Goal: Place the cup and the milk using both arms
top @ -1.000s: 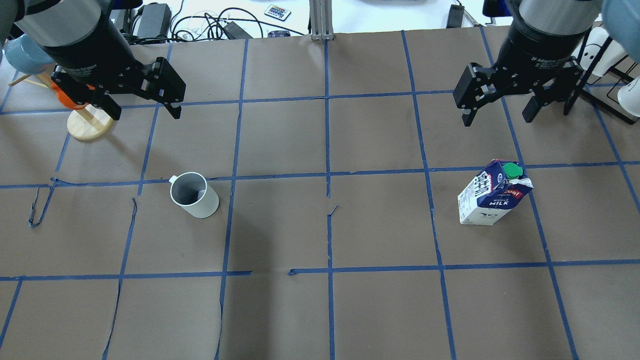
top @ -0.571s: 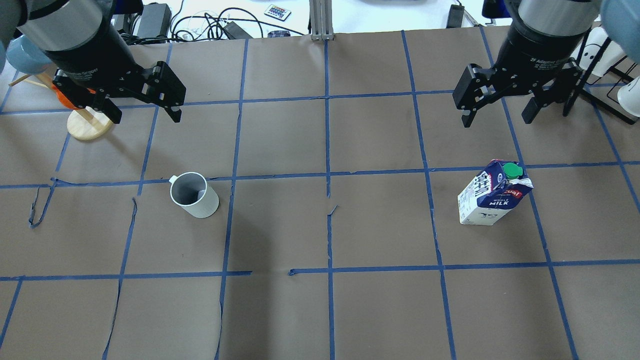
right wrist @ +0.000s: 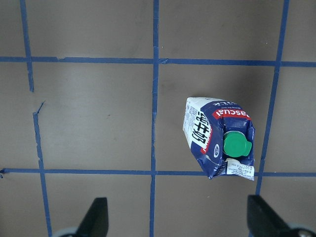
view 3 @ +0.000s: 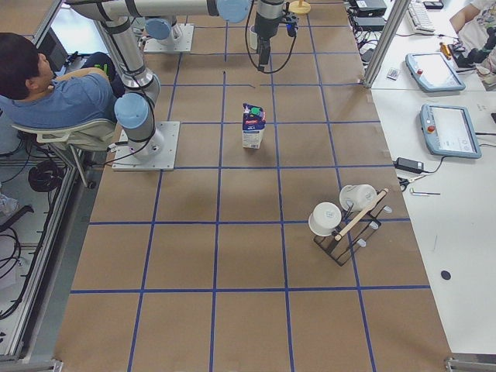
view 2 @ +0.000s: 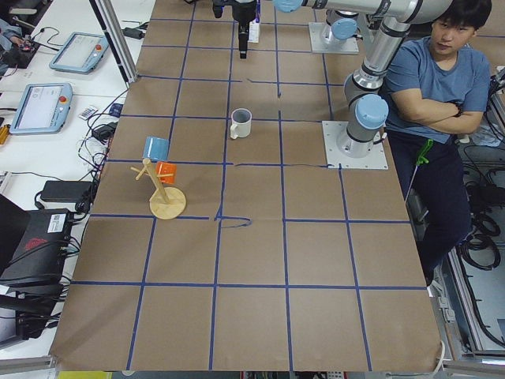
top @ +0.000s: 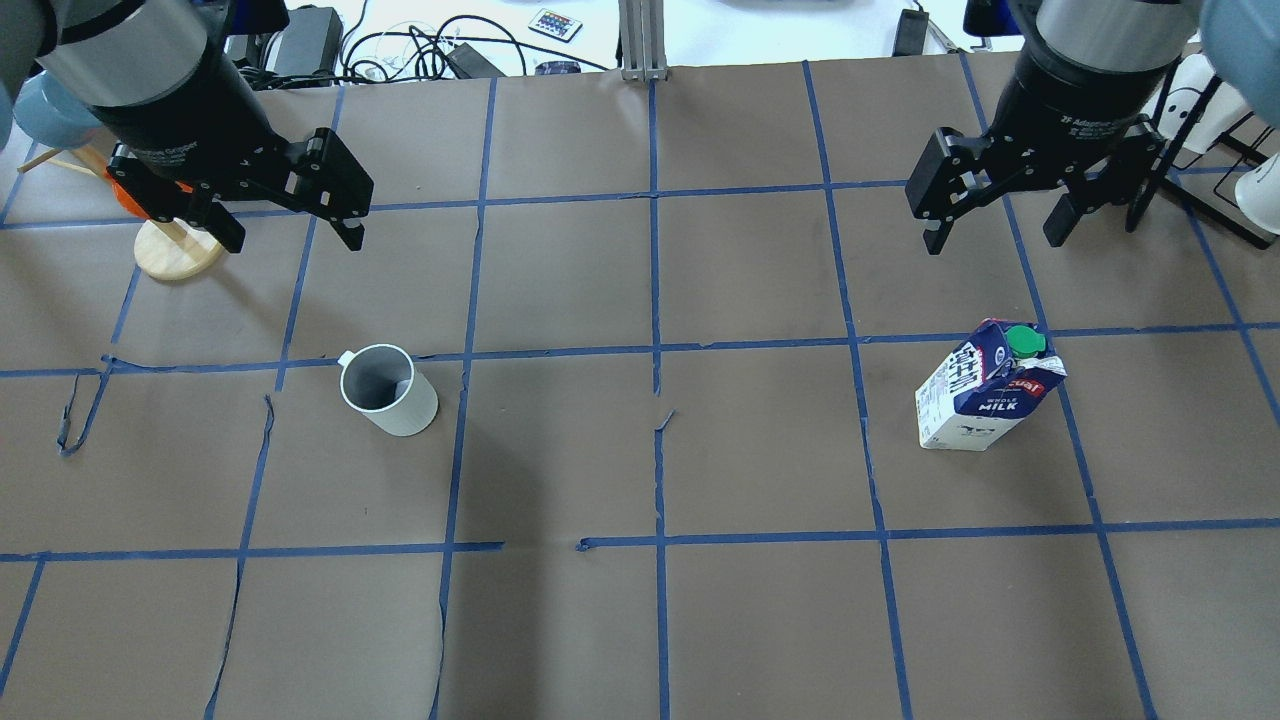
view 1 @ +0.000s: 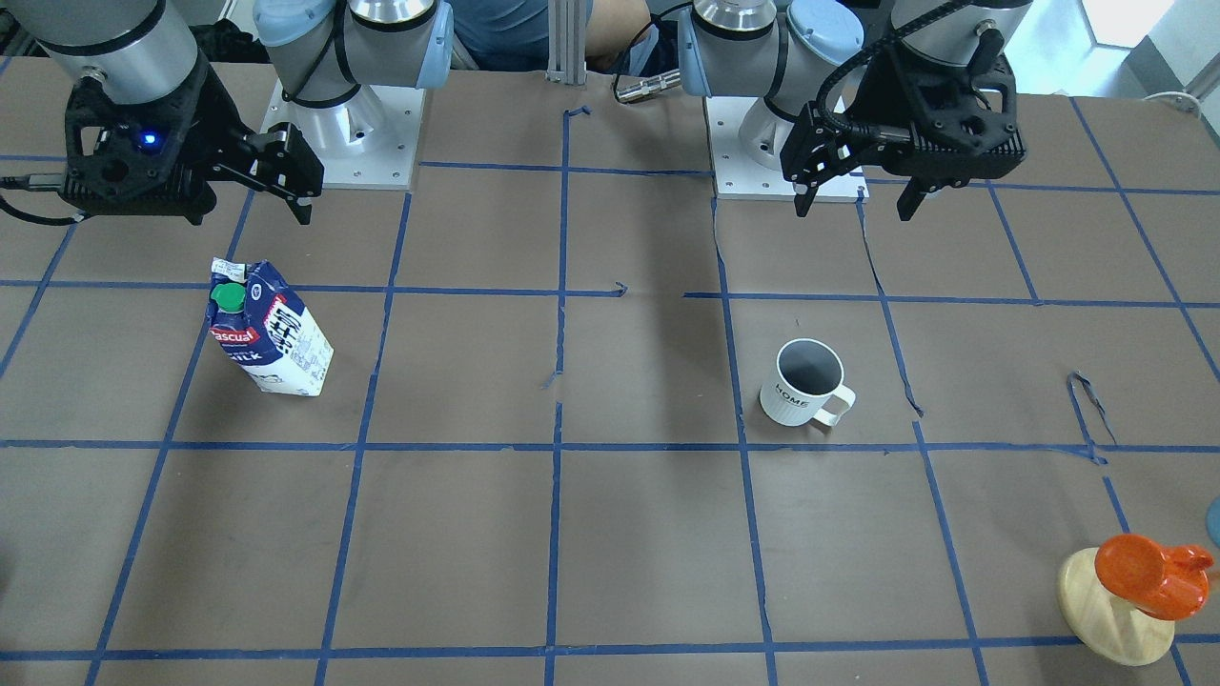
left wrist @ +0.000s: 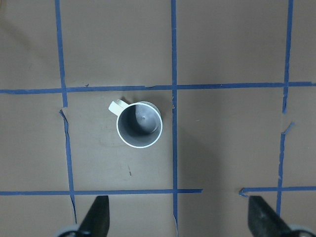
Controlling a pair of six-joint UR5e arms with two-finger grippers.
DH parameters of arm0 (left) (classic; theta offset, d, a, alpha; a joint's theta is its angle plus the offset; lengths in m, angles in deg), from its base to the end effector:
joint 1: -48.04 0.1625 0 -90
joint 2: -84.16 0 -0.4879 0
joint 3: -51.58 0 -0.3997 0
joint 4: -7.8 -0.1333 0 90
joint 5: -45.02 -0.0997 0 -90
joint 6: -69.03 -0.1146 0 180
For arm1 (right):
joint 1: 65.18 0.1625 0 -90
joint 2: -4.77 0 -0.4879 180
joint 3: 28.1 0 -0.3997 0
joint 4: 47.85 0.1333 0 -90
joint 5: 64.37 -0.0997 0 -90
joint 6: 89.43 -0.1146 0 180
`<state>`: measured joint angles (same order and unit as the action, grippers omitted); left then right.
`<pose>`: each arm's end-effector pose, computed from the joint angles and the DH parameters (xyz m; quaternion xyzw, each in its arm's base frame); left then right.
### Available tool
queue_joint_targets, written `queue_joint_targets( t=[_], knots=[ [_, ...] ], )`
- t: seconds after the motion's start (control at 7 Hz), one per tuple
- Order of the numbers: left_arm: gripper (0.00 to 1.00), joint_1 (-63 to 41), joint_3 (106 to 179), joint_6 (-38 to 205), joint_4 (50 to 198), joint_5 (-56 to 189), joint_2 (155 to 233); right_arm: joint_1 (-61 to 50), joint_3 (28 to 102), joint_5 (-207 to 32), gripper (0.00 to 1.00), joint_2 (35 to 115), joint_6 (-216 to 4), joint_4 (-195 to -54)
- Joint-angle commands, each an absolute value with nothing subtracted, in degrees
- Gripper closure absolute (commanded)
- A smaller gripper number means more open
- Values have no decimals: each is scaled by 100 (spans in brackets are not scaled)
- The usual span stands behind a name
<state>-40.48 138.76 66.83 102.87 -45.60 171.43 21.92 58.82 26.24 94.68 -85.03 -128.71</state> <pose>-0.1197 -0.4785 0.5747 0.0063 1.0000 -0.0040 0.0055 0.1073 -0.4928 0.5466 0.0134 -0.9985 -0.0539 0.0019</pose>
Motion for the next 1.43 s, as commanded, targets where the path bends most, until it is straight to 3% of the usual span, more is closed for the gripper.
queue_joint_targets(
  t=[0.0,0.71,1.0,1.29],
  knots=[
    [0,-4047,13886,6683,10281,-4568,17153,2192,5882,2642,0,9460,-8547,-12853],
    [0,-4056,13929,6674,10307,-4551,17179,2105,5882,2669,0,9460,-8565,-12801],
    [0,-4056,14716,6413,10202,-4560,17205,2087,6100,2695,0,9451,-8530,-12844],
    [0,-4047,15674,5458,8961,-4560,17450,1817,6250,2695,0,9399,-8503,-12941]
  ],
)
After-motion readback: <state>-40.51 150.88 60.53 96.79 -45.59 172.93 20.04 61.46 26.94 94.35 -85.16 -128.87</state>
